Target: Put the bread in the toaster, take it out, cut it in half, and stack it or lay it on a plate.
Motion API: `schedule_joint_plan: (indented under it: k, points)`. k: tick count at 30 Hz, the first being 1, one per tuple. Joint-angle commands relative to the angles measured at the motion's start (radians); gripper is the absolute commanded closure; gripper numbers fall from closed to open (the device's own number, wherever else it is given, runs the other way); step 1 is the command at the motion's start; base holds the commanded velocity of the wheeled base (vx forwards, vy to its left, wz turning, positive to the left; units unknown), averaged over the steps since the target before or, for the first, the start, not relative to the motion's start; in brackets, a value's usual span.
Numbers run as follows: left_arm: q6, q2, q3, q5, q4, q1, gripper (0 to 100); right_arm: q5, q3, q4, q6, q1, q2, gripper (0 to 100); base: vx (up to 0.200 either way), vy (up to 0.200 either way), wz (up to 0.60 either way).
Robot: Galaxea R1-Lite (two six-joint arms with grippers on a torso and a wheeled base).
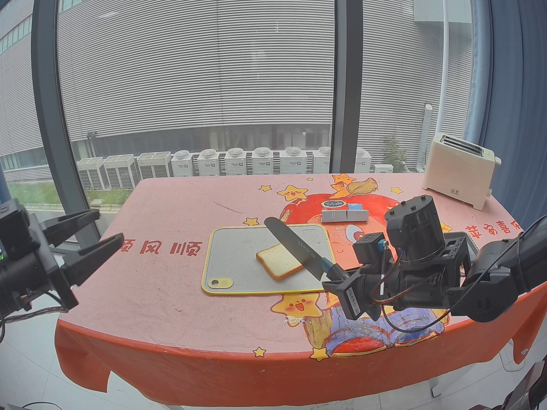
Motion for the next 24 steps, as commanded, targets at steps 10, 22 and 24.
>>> schedule_joint_plan:
  k: [10,22,24]
  points:
    - [-0.008,0.476,-0.242,-0.138,-0.237,-0.069,100,0.0,-0.046,0.003,0.0,0.002,0.045,100,0.0,0.0,0.0]
    - [-0.051,0.769,-0.31,-0.135,-0.449,-0.163,100,0.003,-0.086,0.109,0.009,0.004,0.037,100,0.0,0.0,0.0]
    - [-0.069,0.777,-0.316,-0.135,-0.456,-0.183,100,0.003,-0.095,0.11,0.009,0.002,0.04,100,0.0,0.0,0.0]
